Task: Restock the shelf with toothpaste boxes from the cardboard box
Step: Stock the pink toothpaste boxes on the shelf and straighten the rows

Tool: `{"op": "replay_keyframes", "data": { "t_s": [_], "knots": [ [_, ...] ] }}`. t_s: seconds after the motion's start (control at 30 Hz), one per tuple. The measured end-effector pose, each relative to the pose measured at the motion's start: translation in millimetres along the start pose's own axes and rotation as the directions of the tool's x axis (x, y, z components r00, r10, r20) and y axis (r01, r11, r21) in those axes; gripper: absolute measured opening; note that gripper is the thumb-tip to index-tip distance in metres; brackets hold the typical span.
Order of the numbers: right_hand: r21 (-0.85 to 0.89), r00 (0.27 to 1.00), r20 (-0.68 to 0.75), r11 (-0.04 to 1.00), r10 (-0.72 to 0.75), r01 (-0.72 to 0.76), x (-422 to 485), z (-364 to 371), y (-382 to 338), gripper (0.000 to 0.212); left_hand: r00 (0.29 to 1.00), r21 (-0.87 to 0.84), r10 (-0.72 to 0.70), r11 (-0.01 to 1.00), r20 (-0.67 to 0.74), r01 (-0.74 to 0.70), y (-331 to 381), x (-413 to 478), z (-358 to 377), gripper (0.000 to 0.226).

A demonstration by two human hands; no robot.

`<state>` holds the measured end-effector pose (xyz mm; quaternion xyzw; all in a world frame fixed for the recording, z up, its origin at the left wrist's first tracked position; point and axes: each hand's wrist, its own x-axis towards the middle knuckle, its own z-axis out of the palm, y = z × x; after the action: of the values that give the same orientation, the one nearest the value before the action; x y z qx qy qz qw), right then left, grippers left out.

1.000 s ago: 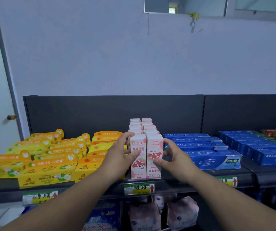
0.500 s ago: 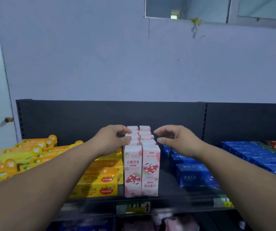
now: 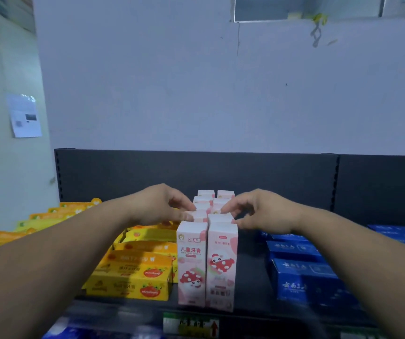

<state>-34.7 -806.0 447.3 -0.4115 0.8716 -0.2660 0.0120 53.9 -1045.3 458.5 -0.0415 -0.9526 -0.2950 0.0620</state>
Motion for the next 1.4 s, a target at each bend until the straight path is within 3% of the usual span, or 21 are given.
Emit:
{"op": "replay_keyframes", "data": {
  "t_s": [0.33,0.63,0.73,0.8,0.9,0.97,1.07,1.17,1.4],
  "knots": [
    [0.022,0.998,0.042,0.999,-0.045,0.044,-7.0,-2.3,-1.2,0.028,0.999,0.020,0.017,1.000,0.031,-0.017,1.9,-3.7,-2.8,0.022],
    [0.013,0.997,0.078,0.999,0.029,-0.030,-12.1,-3.3,-3.2,0.031,0.997,-0.007,0.024,1.000,0.077,-0.024,-2.2,-2.8,-3.3,0.024],
    [0.187,0.989,0.132,0.978,0.066,-0.090,-18.8,-2.4,-8.0,0.026,0.994,-0.057,0.013,0.998,0.105,-0.007,-1.6,-5.1,0.7,0.026],
    [0.252,0.985,0.154,0.960,0.084,-0.121,-23.4,-0.4,-12.0,0.038,0.991,-0.033,0.017,0.999,0.131,-0.013,1.3,-8.9,2.6,0.041],
    [0.095,0.984,0.161,0.992,0.072,-0.088,-26.1,4.7,-11.7,0.081,0.974,-0.018,0.054,0.999,0.219,-0.051,2.8,-13.5,3.5,0.051],
    [0.040,0.983,0.163,0.995,0.083,-0.091,-27.1,11.4,-13.0,0.097,0.963,0.016,0.057,0.998,0.262,-0.063,4.1,-14.5,5.2,0.063],
    [0.050,0.992,0.098,0.995,0.078,-0.083,-30.2,18.6,-19.1,0.086,0.972,0.085,0.071,0.992,0.224,-0.092,6.5,-12.8,11.0,0.078],
    [0.036,0.994,0.059,0.995,0.088,-0.090,-32.3,19.0,-22.3,0.075,0.974,0.067,0.098,0.991,0.204,-0.114,4.3,-11.4,13.2,0.069],
    [0.058,0.993,0.049,0.992,0.110,-0.112,-27.4,21.0,-21.0,0.072,0.982,0.006,0.109,0.994,0.154,-0.111,0.6,-11.6,18.5,0.063]
  ]
}}
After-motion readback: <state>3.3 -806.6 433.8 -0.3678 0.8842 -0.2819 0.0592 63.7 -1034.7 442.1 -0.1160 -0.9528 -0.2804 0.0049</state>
